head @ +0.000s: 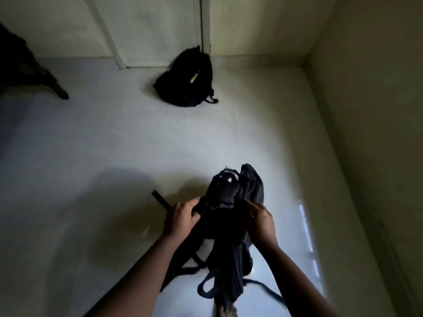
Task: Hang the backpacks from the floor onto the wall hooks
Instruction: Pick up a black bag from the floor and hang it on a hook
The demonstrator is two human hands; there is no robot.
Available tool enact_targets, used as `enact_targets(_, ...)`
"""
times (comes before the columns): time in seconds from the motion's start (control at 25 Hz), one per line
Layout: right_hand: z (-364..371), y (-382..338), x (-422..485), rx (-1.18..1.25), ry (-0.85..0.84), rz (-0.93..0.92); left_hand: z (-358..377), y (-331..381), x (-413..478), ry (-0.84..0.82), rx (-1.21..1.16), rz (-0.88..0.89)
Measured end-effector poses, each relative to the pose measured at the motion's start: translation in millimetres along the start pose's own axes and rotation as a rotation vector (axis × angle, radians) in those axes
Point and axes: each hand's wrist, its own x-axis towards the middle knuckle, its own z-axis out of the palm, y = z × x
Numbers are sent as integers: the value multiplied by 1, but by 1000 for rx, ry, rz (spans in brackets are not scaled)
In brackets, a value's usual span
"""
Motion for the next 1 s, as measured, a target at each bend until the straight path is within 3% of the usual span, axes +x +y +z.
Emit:
enact_targets(0.28,-138,-115,4,73,-5,-122,-125,95,-19,116,-168,-37)
enact_targets(0.56,-213,-175,100,90,165,-88,-203,139,107,44,-150,110)
enact_targets(0.76,-262,-167,165,98,275,143,-220,192,209,-118,-38,237)
enact_targets(1.0,-300,-112,243,92,164,311,-190,257,292,-274,-9,254)
